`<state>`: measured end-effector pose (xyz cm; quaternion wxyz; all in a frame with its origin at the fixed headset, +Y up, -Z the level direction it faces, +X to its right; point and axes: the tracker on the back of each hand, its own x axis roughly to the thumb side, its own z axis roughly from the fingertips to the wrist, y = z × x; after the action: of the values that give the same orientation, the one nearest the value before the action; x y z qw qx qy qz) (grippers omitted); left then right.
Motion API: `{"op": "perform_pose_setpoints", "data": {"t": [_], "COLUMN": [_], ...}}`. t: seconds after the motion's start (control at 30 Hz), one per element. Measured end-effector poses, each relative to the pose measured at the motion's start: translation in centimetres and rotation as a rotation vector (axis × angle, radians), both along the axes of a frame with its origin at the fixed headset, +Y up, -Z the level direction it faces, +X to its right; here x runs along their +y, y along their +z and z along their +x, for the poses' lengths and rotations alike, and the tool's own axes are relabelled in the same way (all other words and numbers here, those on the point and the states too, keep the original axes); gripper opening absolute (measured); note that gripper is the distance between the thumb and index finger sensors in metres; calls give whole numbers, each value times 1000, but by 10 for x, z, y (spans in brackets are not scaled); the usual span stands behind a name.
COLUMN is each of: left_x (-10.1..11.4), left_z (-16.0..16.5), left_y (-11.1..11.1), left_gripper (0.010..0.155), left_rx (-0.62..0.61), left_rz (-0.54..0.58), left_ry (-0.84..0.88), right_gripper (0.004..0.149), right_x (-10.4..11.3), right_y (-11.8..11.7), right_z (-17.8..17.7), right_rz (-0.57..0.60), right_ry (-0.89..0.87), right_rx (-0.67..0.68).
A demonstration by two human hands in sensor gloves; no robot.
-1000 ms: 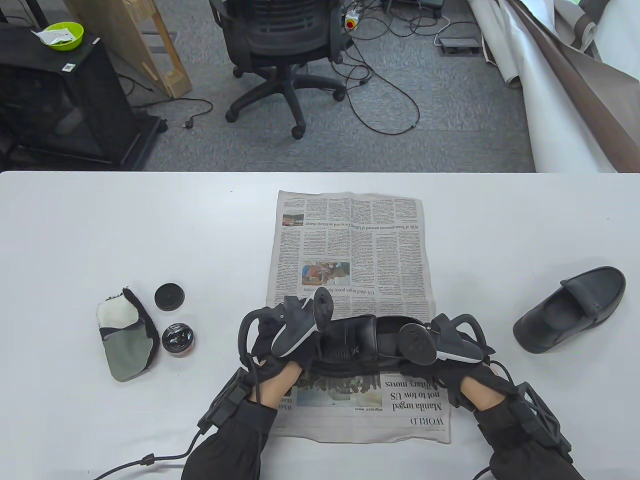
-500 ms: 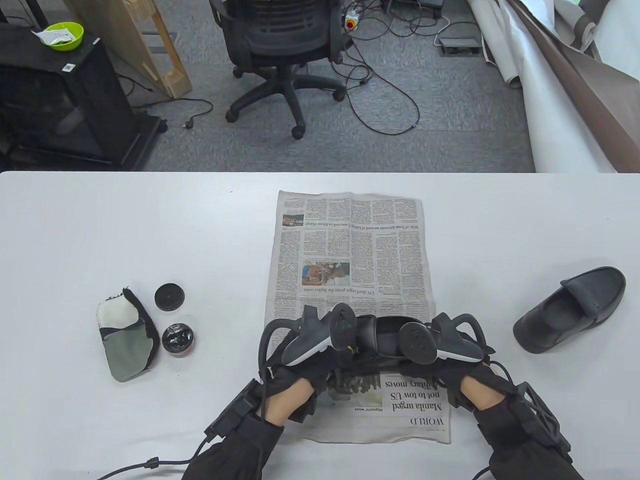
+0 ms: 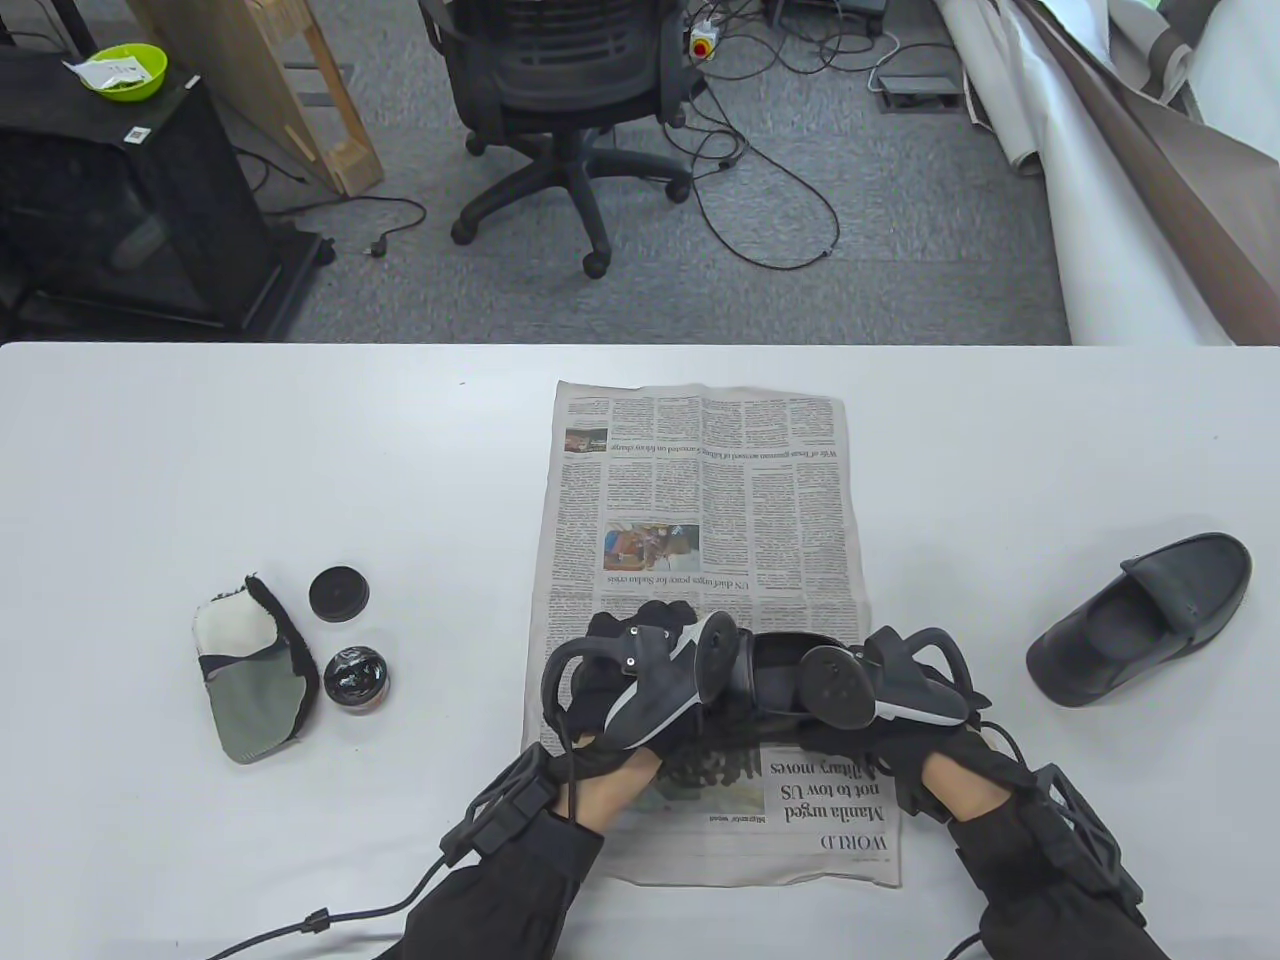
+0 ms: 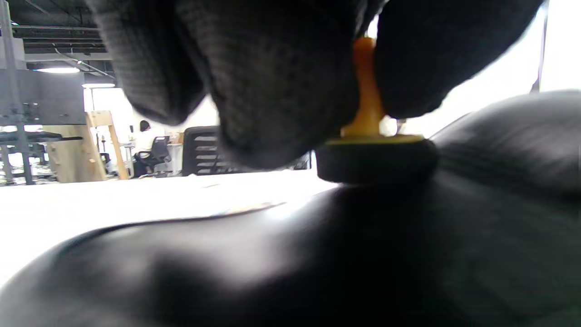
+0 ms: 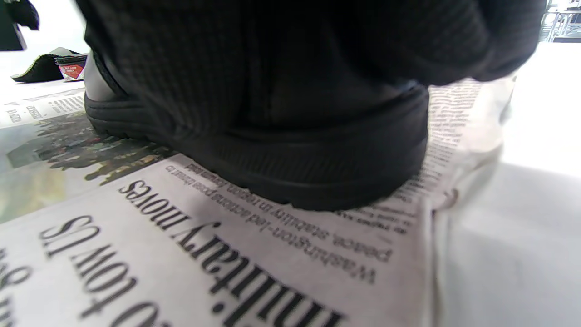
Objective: Dip and apply built-in sponge shoe polish on shoes
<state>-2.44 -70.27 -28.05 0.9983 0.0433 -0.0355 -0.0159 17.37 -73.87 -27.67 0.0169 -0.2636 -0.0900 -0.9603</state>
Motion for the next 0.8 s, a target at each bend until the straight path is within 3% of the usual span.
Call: {"op": "perform_pose_setpoints", "data": {"t": [0.37,0.6,0.7,0.8], "left_x": [5,9,8,8], "left_z": [-44,-31,-17,-5], "left_y": [-3,10,17,22], "left_gripper": [48,48,48,48], "left_rx": [92,-37,-100,-118], "left_rz": [-201,-350,-350,-269], "left_ry": [-49,79,174,195], "right_gripper": [40,40,40,40], "right_x": [0,0,0,0], "right_y": [0,0,0,0], "right_z": [0,0,0,0], "right_rz": [-4,-2,-4,-5], "right_ry": [2,3,0,0], "right_rx": [-4,-5,-2,-3]}}
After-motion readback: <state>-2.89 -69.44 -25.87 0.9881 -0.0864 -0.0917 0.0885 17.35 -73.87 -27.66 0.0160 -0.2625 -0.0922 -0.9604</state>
